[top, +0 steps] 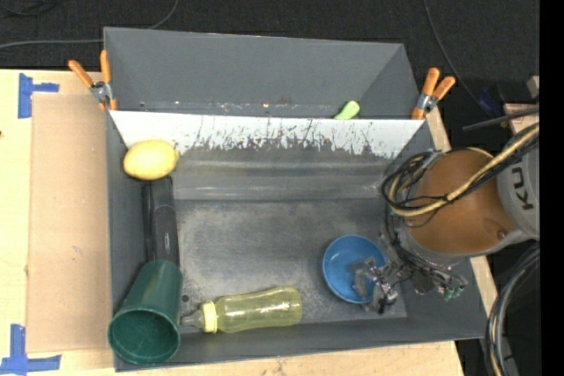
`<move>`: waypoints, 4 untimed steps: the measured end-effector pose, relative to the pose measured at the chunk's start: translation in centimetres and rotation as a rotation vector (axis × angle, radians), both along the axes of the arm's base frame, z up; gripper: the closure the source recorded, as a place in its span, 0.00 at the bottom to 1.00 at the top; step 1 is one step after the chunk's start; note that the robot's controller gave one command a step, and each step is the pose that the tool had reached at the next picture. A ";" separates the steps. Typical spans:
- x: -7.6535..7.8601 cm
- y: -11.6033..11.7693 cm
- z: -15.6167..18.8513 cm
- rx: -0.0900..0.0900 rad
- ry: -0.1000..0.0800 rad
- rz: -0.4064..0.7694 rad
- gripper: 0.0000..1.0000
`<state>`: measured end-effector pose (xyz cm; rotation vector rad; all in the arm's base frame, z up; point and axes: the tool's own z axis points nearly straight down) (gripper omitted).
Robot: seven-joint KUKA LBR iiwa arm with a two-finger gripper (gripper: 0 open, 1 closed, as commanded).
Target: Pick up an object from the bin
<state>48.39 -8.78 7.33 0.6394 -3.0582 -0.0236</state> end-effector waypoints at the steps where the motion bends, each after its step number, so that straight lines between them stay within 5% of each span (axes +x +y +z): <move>1: 0.8 -2.0 2.9 -0.007 -0.013 -0.095 1.00; 2: -0.1 -0.6 0.8 -0.001 0.000 -0.005 1.00; 3: -0.5 -1.7 11.0 -0.003 -0.004 -0.029 1.00; 4: -0.1 -1.8 12.4 -0.007 -0.021 -0.028 1.00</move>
Offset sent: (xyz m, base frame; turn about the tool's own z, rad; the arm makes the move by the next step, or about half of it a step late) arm -0.0012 -0.0059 0.0086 0.0031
